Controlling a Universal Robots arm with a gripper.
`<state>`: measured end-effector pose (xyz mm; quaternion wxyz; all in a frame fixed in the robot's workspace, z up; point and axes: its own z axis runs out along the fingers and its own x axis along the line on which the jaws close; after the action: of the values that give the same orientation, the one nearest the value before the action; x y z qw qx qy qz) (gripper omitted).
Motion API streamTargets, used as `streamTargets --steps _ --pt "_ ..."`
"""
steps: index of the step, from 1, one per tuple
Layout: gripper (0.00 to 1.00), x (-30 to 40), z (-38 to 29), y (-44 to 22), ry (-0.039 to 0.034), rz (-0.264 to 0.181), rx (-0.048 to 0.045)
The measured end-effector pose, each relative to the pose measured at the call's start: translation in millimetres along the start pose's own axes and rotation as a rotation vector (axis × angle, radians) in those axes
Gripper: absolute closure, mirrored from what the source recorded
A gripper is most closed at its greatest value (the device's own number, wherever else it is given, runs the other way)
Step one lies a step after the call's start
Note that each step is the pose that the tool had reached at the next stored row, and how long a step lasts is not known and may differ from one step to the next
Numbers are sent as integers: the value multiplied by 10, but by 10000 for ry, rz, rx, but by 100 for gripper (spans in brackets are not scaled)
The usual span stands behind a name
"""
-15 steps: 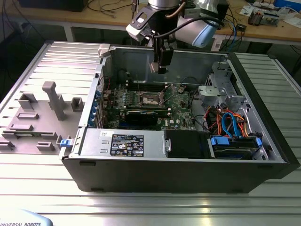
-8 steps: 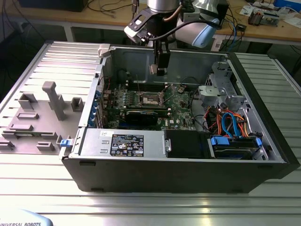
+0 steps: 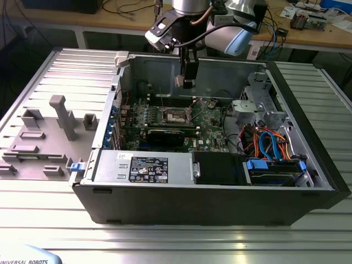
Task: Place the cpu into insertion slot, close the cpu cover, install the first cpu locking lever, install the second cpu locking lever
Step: 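Place the cpu into insertion slot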
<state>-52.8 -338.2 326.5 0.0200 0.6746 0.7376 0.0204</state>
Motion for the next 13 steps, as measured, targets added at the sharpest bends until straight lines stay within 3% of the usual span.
streamTargets --steps 13 --pt "46 0 45 -2 0 2 0"
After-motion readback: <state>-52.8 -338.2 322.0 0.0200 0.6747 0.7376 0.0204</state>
